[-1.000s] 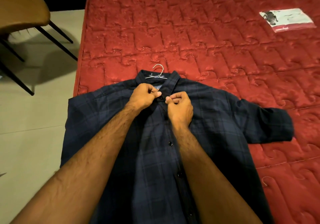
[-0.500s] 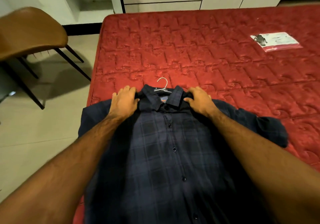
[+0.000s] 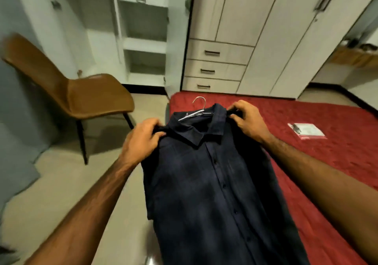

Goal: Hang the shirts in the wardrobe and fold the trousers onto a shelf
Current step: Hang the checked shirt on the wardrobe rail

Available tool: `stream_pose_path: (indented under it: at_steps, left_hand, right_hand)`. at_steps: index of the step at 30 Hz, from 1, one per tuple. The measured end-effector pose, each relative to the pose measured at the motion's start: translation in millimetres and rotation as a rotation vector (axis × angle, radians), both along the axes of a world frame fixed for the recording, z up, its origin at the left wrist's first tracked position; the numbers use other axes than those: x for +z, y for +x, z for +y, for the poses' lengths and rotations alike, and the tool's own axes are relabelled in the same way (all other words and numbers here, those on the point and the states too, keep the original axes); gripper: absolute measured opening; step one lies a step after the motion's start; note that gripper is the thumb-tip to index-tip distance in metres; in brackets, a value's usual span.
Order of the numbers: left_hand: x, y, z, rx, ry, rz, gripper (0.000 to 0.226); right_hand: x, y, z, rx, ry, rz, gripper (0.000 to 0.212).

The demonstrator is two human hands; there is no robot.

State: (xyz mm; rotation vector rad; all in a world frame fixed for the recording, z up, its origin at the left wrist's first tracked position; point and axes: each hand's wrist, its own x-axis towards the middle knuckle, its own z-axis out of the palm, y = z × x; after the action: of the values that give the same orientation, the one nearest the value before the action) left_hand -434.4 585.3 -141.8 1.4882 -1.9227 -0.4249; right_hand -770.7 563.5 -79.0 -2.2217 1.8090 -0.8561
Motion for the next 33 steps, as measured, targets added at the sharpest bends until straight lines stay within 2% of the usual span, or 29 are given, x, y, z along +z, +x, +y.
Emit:
stream_pose_path:
  at_steps: [2,4,6,9,13,17,20,23,28,33]
  left_hand:
    - [51.2,62.8,9.8,0.079,-0.050,0.094,0.015]
    - [97.0,109.4,18.1,0.137,-0.076,0.109,0.011]
    - [140.4,140.0,23.2,0.172,-0.079,0.033,0.009]
    - [228.6,183.0,19.5,0.188,-0.102,-0.120,0.021]
    - [341.3,201.4,-3.2,0.204,-0.143,-0.144,0.036]
    - [420.5,190.9,-36.7,0.202,-0.316,-0.156,0.048]
    - [475.0,176.6,-70.6,0.220,-0.438,-0.321,0.032]
    - [520.3,162.7,-109.8,0.327,-0.438,-0.436,0.018]
    - [559.3,156.7,-155.2,0.432,-0.445,-0.213,0.014]
    - [563.3,159.6,-187.5,0.506,-0.514,-0.053,0.023]
  right_hand:
    - [55.6,55.3,-14.7,0.046,-0.026,-0.035,0.019]
    - [103.9,101.5,-26.3,0.095,-0.037,-0.055,0.015]
    - [142.9,135.7,-38.7,0.135,-0.029,-0.062,0.013]
    - [214.7,185.1,-61.7,0.233,-0.049,-0.081,0.012]
    - [292.8,226.7,-93.9,0.391,-0.118,-0.168,0.011]
    - [353.5,245.6,-130.8,0.448,-0.184,-0.203,0.018]
    - [395.4,254.8,-162.4,0.461,-0.269,-0.237,0.019]
    - [432.7,255.5,-192.4,0.454,-0.333,-0.268,0.015]
    - [476.0,240.3,-246.9,0.473,-0.293,-0.303,0.015]
    - [493.2,234.2,-288.8,0.462,-0.333,-0.202,0.019]
